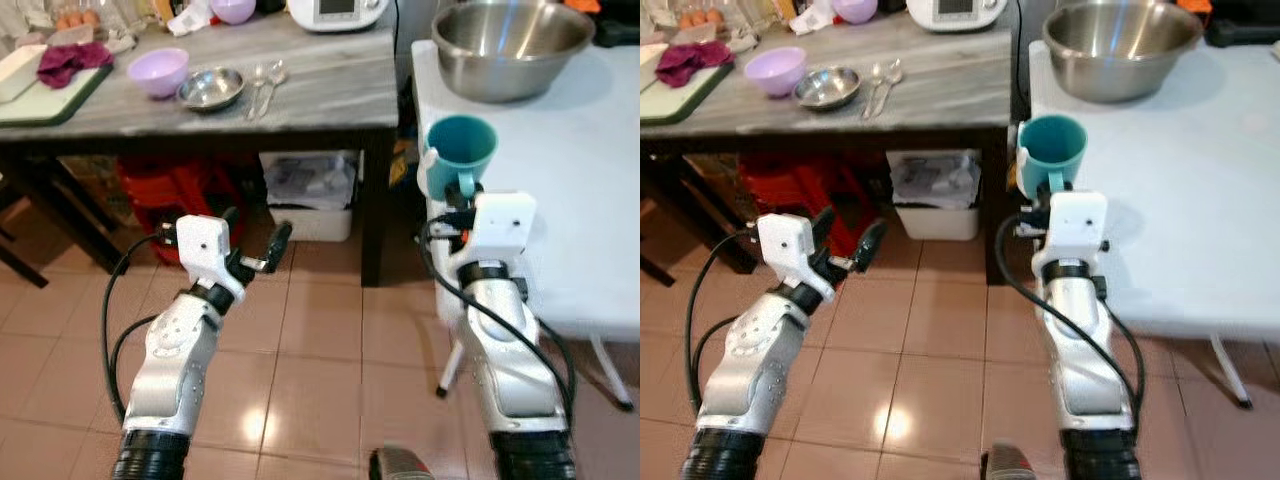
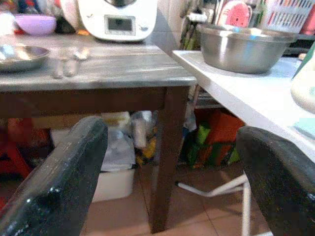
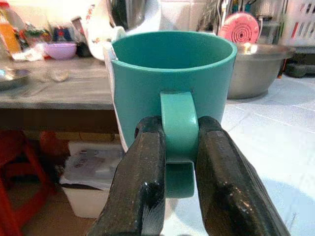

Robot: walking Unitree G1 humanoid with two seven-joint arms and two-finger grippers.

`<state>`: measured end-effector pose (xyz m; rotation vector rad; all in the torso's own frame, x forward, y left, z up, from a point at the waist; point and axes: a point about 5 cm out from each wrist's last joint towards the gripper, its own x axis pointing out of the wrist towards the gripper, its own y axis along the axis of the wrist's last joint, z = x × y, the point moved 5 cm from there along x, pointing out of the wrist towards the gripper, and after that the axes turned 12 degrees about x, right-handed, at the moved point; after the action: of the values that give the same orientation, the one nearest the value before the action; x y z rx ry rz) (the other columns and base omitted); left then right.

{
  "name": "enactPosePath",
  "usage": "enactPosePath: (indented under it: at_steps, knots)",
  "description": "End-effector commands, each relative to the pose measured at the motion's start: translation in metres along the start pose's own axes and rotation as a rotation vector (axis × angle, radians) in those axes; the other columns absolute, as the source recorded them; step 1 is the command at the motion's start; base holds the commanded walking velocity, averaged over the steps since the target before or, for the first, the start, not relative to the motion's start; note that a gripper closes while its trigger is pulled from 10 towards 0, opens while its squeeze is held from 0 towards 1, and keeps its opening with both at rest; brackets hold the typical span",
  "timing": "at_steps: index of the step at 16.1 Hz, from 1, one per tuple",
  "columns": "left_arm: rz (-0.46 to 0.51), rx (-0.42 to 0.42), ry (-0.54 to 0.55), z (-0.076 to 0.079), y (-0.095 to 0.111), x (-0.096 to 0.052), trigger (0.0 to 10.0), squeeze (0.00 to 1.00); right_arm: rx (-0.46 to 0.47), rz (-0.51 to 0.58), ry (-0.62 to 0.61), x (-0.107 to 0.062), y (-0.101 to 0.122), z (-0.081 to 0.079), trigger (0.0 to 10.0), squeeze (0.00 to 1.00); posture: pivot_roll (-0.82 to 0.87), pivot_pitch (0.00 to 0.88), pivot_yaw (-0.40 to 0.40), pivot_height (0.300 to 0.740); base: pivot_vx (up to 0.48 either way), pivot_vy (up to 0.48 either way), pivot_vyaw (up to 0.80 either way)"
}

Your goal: Setting the table

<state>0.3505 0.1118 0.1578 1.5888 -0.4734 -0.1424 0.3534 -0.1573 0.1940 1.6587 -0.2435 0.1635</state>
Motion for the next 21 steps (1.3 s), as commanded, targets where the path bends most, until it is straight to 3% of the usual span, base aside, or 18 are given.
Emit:
enactPosePath:
  at_steps: [1, 7, 10, 13, 21]
  knots:
    - [-0.005, 0.027, 0.031, -0.014, 0.0, -0.004, 10.0, 0.0, 0.014, 0.039, 0.027, -0.003, 0.01, -0.007, 10.0, 0.0, -0.15, 0.15, 0.092, 0.74, 0.48, 0.0, 0.0]
    - [-0.013, 0.034, 0.045, -0.018, -0.002, -0.006, 10.0, 0.0, 0.006, 0.021, 0.042, -0.011, 0.005, -0.006, 10.0, 0.0, -0.15, 0.136, 0.089, 0.74, 0.48, 0.0, 0.0]
    - [-0.041, 0.051, 0.103, -0.026, -0.007, -0.01, 10.0, 0.0, 0.008, 0.018, 0.041, -0.014, 0.005, -0.004, 10.0, 0.0, -0.15, 0.137, 0.087, 0.74, 0.0, 0.0, 0.0]
    - [-0.044, 0.05, 0.093, -0.025, -0.009, -0.015, 10.0, 0.0, 0.008, 0.01, 0.034, -0.017, 0.003, -0.002, 10.0, 0.0, -0.15, 0.137, 0.085, 0.74, 0.0, 0.0, 0.0]
    - [-0.032, 0.053, 0.078, -0.022, -0.006, -0.011, 10.0, 0.0, 0.007, 0.017, 0.032, -0.018, 0.005, -0.002, 10.0, 0.0, -0.16, 0.137, 0.089, 0.74, 0.0, 0.453, 0.0]
